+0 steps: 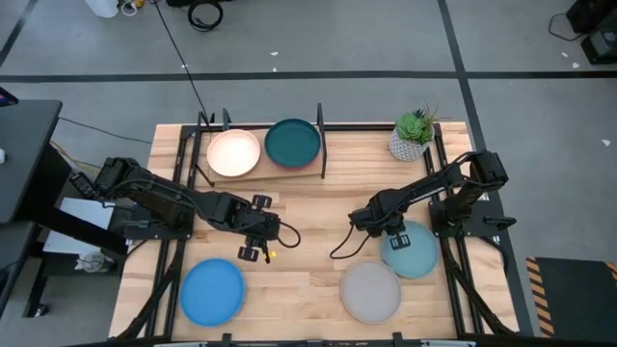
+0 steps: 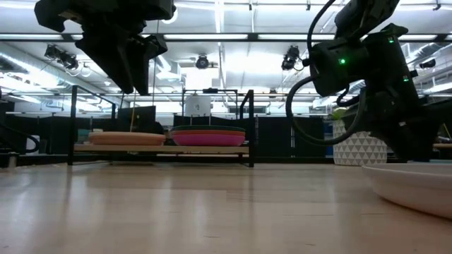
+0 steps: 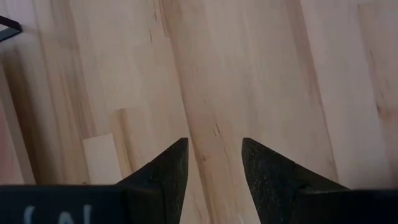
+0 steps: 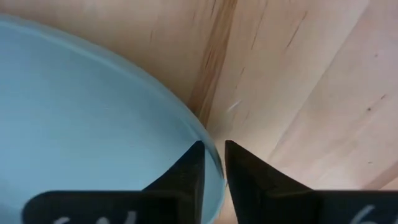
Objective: Place and stack plates onto a shelf
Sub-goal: Stack the light blue plate on top of the light orange plate on the shelf
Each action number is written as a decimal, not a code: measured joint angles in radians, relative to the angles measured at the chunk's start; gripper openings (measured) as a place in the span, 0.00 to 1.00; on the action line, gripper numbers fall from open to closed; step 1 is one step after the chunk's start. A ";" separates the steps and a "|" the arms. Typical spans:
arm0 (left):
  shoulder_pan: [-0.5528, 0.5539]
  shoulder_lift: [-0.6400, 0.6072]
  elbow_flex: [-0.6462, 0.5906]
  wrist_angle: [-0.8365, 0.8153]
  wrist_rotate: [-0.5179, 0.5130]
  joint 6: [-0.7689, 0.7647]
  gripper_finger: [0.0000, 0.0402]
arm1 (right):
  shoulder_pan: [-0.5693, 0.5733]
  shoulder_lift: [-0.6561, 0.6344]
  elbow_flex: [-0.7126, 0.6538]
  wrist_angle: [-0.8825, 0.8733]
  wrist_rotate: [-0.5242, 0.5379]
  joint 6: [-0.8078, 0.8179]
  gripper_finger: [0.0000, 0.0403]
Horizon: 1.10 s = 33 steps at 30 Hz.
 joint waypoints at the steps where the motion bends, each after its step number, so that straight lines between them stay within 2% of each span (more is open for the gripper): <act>1: 0.000 0.000 0.000 -0.001 0.000 0.000 0.39 | 0.000 0.000 0.000 -0.001 0.000 0.000 0.14; 7: 0.000 0.000 0.000 -0.006 0.000 0.000 0.39 | 0.000 0.000 0.000 -0.005 0.000 -0.001 0.09; 33: 0.000 0.000 0.000 -0.007 0.000 0.000 0.39 | -0.012 -0.001 0.000 -0.105 -0.006 0.008 0.06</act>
